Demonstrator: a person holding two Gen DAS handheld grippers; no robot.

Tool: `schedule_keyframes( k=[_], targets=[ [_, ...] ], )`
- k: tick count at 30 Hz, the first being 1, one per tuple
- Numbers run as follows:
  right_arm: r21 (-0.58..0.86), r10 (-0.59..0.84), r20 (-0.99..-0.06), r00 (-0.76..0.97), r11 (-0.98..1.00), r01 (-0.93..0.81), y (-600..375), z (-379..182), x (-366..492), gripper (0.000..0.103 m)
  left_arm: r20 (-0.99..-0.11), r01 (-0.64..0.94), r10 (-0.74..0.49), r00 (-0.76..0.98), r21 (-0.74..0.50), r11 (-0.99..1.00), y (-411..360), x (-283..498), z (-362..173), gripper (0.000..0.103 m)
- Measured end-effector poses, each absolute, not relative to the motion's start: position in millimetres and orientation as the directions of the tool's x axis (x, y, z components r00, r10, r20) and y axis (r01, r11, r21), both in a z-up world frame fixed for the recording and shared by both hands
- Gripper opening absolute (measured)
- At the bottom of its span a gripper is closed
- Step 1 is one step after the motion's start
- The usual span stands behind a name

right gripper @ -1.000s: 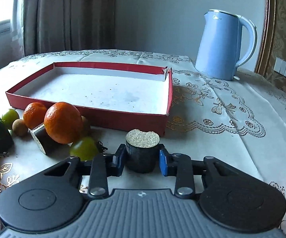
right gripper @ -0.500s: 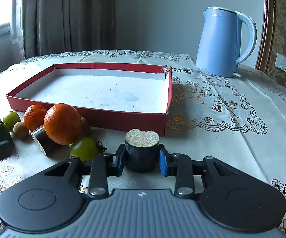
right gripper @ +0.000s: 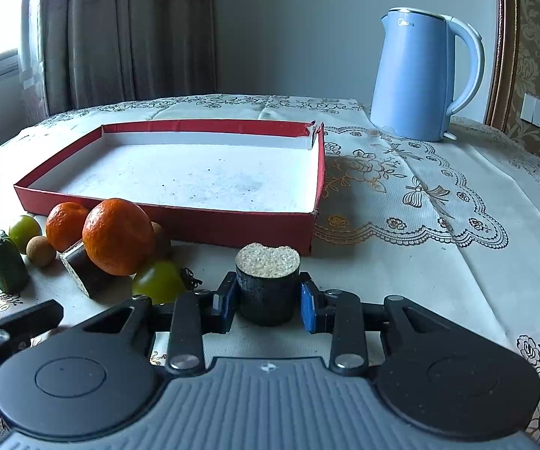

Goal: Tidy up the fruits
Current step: 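Lift the dark cylinder with the right gripper while the left gripper grasps the small green fruit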

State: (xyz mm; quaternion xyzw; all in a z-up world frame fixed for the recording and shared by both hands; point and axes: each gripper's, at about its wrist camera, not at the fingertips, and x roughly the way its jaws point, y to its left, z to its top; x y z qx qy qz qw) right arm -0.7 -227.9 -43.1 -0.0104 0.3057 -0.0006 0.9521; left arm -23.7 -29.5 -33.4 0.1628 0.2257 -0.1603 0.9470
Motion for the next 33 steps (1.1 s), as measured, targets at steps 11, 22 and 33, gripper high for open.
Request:
schedule_keyframes(
  k=[11,22,33],
  targets=[
    [-0.016,-0.004,-0.582,0.813,1.0,-0.006,-228.1,-43.1,-0.9,0.033,-0.496,0.396,-0.261,0.828,0.188,0.899,-19.6,-25.9,-28.8,0.08],
    [-0.016,-0.001,-0.583,0.813,1.0,-0.011,-229.0,-42.8,-1.0,0.033,-0.515,0.372,-0.207,0.832,0.24,0.897,-23.5,-17.0,-31.8,0.072],
    [-0.031,-0.011,-0.581,0.814,0.999,-0.009,-226.9,-42.6,-4.3,0.032,-0.508,0.305,-0.11,0.854,0.319,0.897,-22.3,-13.9,-27.1,0.027]
  ],
)
